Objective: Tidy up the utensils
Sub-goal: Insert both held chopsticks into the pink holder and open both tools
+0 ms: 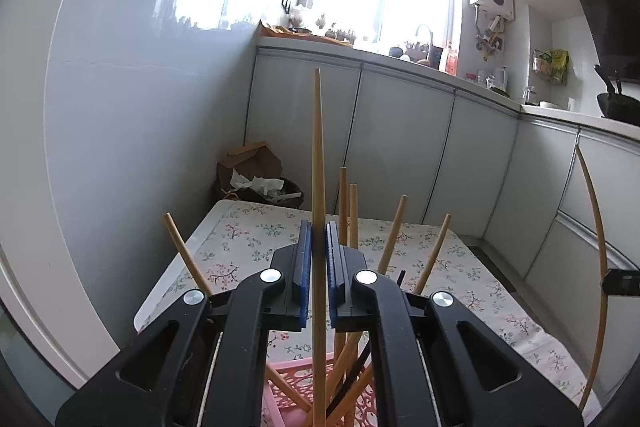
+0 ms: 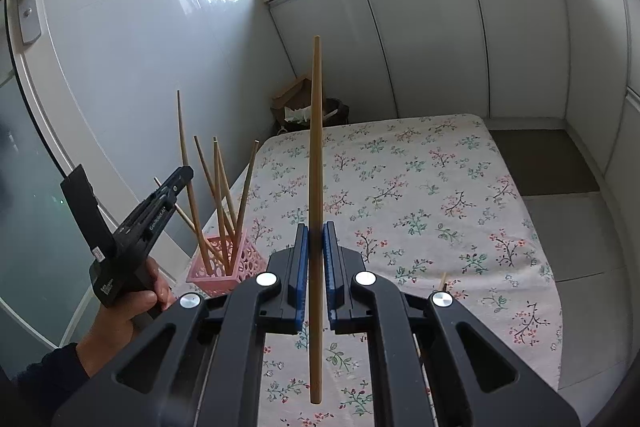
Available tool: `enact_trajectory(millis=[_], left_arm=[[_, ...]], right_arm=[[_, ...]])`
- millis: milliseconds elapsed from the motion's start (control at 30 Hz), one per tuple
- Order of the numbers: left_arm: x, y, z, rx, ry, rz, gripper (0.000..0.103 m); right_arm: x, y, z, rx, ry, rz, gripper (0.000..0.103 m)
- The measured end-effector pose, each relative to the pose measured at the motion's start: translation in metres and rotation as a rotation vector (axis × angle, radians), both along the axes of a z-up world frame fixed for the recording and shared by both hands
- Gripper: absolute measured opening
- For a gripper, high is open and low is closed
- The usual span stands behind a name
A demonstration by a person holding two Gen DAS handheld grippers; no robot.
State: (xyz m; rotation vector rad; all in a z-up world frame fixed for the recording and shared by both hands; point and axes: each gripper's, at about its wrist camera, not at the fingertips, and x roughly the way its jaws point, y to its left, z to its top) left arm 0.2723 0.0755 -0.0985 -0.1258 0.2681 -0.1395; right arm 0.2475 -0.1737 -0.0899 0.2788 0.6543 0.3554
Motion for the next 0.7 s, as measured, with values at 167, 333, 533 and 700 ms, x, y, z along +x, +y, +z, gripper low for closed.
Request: enact_trajectory(millis=[167, 333, 533, 700], left_arm=[[-0.002, -0.010, -0.003, 0.051, -0.008, -0.004, 0.006], [-0.003, -0.011, -0.006, 0.078, -0.012, -0.013, 0.006], [-0.005, -0.021, -0.012, 0.138, 0.010, -0.045, 0.007], [-0.003, -0.028, -0.013, 0.173, 0.091, -0.089, 0.007]], right_arm=[[-0.002, 0.000, 0.003, 0.007, -0.015, 0.001, 0.008], [-0.002, -0.002, 0.004, 0.013, -0.018, -0.001, 0.008], [-0.002, -0.003, 0.006, 0.020, -0.028, -0.006, 0.008], [-0.003, -0.004, 0.006, 0.031, -0.038, -0.012, 0.008]])
